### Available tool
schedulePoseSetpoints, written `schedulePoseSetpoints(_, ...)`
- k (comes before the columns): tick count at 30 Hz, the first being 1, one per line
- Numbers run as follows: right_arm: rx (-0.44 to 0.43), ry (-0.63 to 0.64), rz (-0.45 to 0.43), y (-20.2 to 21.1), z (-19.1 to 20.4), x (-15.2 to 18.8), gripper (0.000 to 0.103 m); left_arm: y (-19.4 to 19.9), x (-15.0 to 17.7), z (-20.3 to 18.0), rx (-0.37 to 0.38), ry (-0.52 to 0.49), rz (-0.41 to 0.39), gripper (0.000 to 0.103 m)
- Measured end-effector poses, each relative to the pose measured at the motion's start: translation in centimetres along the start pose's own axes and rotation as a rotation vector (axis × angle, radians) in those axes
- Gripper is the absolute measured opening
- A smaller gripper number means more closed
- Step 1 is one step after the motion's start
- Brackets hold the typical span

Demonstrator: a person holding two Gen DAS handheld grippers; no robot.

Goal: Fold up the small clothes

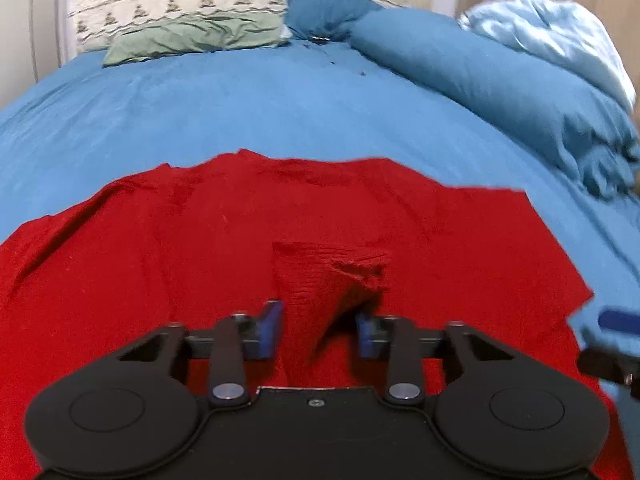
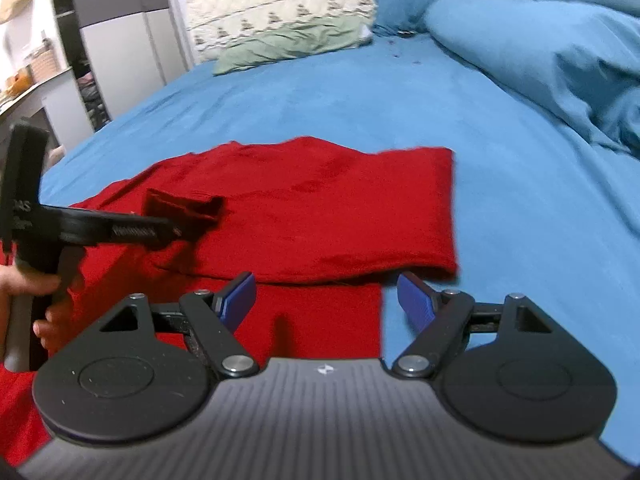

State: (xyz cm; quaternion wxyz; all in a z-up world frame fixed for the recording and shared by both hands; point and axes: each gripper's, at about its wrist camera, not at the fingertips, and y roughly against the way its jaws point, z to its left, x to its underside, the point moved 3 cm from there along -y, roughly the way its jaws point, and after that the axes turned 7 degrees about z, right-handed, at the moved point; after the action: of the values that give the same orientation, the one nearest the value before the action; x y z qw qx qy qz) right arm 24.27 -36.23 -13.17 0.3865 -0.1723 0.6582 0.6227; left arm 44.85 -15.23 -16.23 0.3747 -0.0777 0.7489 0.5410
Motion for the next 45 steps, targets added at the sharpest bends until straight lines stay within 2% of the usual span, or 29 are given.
schedulePoseSetpoints(1,0.005,-0.011,0.000,0.0,-0.4,0.1,0.093,0.2,-0.1,0.4,0.002,0.019,-0.004,0.014)
schedulePoseSetpoints(6,0.068,-0.045,-0.019,-0.1,-1.9,0.7,0.093,1.4,0.6,3.4,0.013,0.177,-0.034,0.014)
schedulePoseSetpoints(11,0.090,-0.059,-0.001,-1.1,-2.0,0.7,0.093,1.3,1.5,4.1,0.051,0.184,-0.034,0.015)
schedulePoseSetpoints(12,0.091,-0.057,0.006,-1.2,-2.0,0.9,0.093,1.3,1.4,4.0,0.050,0.188,-0.033,0.014)
schedulePoseSetpoints(13,0.093,-0.053,0.012,-1.3,-2.0,0.9,0.094,1.2,1.3,4.0,0.056,0.194,-0.031,0.004)
schedulePoseSetpoints(15,0.101,-0.042,0.019,-1.6,-1.8,1.0,0.095,1.4,0.9,4.1,0.069,0.205,-0.035,0.003)
schedulePoseSetpoints(19,0.123,-0.024,0.025,-2.3,-1.4,0.6,0.097,4.5,-0.8,5.7,0.031,0.229,-0.128,0.004)
schedulePoseSetpoints(22,0.144,-0.007,0.034,-3.0,-1.1,0.1,0.097,7.8,-1.7,8.6,-0.042,0.241,-0.218,0.004)
schedulePoseSetpoints(24,0.160,0.011,0.047,-3.6,-0.6,-0.1,0.097,9.4,-1.9,11.0,-0.093,0.250,-0.246,0.004)
schedulePoseSetpoints(28,0.183,0.056,0.065,-4.7,0.7,-0.5,0.098,10.1,-1.2,15.1,-0.181,0.260,-0.223,0.004)
schedulePoseSetpoints(34,0.243,0.086,0.078,-7.0,2.1,-1.8,0.098,9.4,0.4,17.3,-0.177,0.306,-0.187,0.004)
schedulePoseSetpoints(38,0.280,0.093,0.094,-7.8,1.8,-2.8,0.098,9.3,1.1,17.6,-0.175,0.280,-0.167,0.004)
schedulePoseSetpoints(42,0.301,0.151,0.093,-7.2,0.9,-2.1,0.098,8.2,3.1,19.5,-0.200,0.298,-0.095,0.011)
schedulePoseSetpoints(45,0.303,0.216,0.091,-6.6,1.2,-2.0,0.098,8.7,5.1,21.1,-0.283,0.297,-0.052,0.026)
